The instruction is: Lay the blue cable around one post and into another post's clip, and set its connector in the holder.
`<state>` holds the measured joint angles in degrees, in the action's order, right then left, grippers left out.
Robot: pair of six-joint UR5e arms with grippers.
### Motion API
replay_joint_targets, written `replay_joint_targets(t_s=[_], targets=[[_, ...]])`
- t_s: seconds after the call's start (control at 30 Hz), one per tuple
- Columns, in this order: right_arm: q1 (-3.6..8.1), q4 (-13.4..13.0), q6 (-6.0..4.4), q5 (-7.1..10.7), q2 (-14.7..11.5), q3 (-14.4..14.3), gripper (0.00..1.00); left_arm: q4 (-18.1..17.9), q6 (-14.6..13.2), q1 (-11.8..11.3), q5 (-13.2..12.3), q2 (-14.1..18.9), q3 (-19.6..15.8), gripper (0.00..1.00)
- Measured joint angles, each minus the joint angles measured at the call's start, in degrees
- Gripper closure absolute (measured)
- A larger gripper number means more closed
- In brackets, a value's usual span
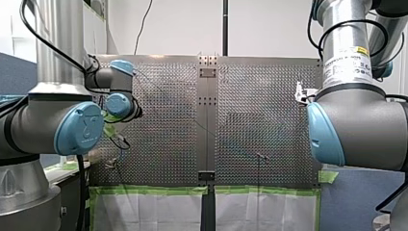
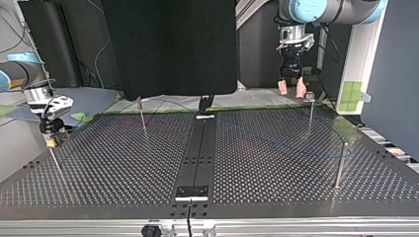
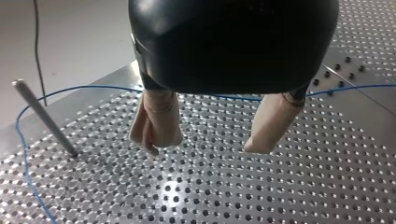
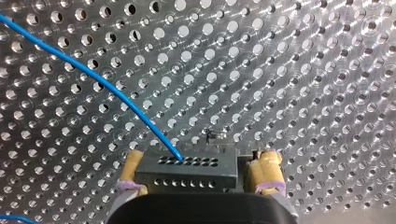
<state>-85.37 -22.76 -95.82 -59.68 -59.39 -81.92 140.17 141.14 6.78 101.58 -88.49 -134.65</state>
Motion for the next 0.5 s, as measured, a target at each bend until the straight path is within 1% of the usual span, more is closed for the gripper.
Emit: replay_joint_targets(t_s=[0.17,0.5], targets=[[0.00,0.0,0.00,0.00,0.0,0.0,0.00,-2.2,-2.2,2.2,2.2,-2.2,0.0,0.00],[0.00,0.0,0.00,0.01,0.0,0.0,0.00,-7.4,-7.4,7.4,7.4,-7.4,-0.6,0.00]])
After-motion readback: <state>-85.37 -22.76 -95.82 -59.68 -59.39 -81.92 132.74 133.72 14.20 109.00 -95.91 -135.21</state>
